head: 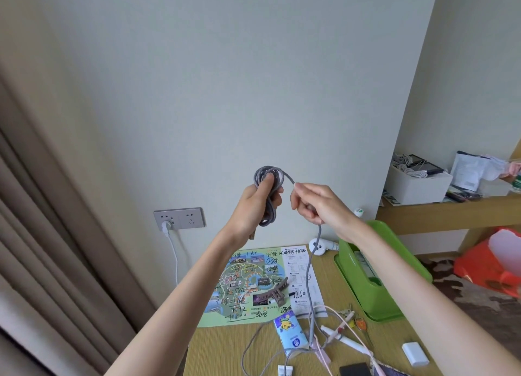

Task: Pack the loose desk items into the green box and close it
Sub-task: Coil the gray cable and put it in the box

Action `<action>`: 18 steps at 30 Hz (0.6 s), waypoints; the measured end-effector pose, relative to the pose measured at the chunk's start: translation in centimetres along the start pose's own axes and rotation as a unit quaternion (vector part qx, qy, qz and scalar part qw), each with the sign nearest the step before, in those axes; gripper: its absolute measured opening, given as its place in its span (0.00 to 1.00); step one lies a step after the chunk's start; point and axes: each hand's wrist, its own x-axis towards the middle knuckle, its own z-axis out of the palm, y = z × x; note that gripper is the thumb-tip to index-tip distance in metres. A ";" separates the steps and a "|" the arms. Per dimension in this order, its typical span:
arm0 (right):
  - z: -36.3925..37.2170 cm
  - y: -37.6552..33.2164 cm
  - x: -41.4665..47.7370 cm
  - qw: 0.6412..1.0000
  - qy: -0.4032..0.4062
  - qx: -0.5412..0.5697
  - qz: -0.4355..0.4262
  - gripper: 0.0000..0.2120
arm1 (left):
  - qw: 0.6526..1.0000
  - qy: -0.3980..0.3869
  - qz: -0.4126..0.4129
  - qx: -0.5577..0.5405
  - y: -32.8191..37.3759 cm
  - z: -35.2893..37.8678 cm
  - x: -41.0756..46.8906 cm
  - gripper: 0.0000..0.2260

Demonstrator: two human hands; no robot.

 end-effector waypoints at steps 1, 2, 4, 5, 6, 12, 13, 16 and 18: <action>0.2 -0.1 -0.1 1.000 -0.007 0.008 -0.004 0.19 | 1.000 0.018 0.000 -0.009 -0.1 0.2 0.1 0.18; 0.4 -0.1 -0.1 1.000 -0.008 0.012 -0.009 0.19 | 0.999 0.031 0.002 -0.017 -0.2 0.4 0.1 0.18; 0.7 -0.2 -0.1 1.000 -0.004 0.010 -0.016 0.18 | 0.999 0.042 0.010 -0.027 -0.3 0.6 0.1 0.18; 0.8 -0.2 -0.1 1.000 -0.005 0.010 -0.012 0.18 | 0.999 0.040 0.016 -0.032 -0.3 0.7 0.1 0.18; 0.9 -0.2 0.0 1.000 -0.008 0.013 -0.005 0.18 | 0.999 0.034 0.021 -0.038 -0.3 0.7 0.1 0.17; 1.4 -0.1 0.1 0.998 -0.036 0.043 0.039 0.23 | 0.999 0.013 0.048 -0.020 0.3 1.1 0.0 0.16; 1.4 -0.1 0.1 0.997 -0.035 0.043 0.045 0.24 | 0.998 0.013 0.053 -0.016 0.3 1.2 0.0 0.15; 1.5 -0.1 0.0 0.996 -0.045 0.035 0.065 0.25 | 0.998 0.012 0.065 0.007 0.3 1.3 0.0 0.12; 1.7 -0.1 0.0 0.995 -0.058 0.027 0.070 0.25 | 0.998 0.018 0.059 0.015 0.2 1.2 0.0 0.12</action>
